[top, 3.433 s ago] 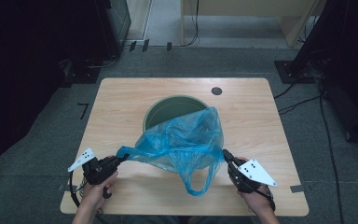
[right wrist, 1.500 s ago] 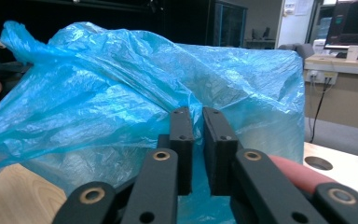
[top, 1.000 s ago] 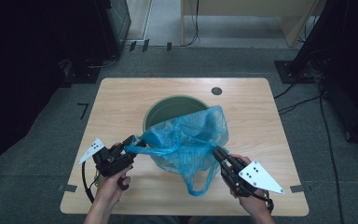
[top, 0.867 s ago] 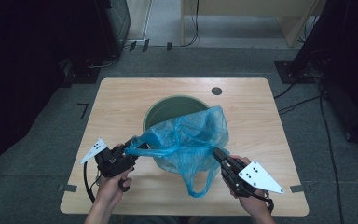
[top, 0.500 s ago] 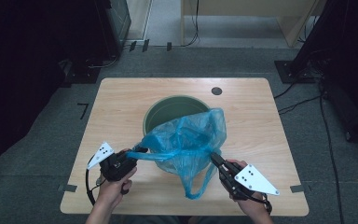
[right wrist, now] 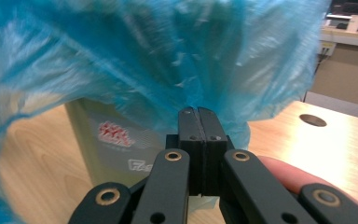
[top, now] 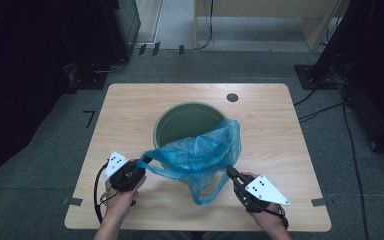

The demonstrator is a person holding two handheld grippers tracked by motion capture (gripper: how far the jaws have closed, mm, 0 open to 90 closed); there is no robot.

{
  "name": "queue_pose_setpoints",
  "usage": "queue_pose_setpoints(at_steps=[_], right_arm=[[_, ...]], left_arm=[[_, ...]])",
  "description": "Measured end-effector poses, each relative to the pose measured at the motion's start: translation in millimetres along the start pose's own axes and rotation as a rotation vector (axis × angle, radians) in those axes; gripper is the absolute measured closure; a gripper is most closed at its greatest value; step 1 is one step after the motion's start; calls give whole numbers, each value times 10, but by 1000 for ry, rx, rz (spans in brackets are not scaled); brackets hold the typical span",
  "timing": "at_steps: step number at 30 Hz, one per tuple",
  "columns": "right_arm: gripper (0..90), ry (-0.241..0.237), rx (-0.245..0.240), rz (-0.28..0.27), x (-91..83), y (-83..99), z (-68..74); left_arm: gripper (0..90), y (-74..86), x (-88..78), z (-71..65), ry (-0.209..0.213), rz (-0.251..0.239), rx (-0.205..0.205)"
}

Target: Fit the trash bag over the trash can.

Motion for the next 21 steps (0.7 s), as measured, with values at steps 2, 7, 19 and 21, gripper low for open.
queue_pose_setpoints(at_steps=[2,7,19,21], right_arm=[[830,-23,12,-32,-55,-47,-12],[713,-86,0,-86,-208,-201,-20],[555,-71,-116,-42,-113,-220,163],[664,-45,-121,-42,-77,-210,166]], left_arm=[[790,-52,-63,5,41,-43,-21],[511,-145,-218,-48,151,-136,15],[483,-259,-349,-52,191,-199,-1],[507,-265,-347,-49,190,-197,-7]])
Point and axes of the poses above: each handheld gripper's, and its own axes: x roughly forward along the jaws, y roughly out of its underside, z roughly to its left, the point moved 6 cm from there along x, roughly forward along the jaws, and after that the axes turned 3 degrees about -y, right-handed, at the moved point
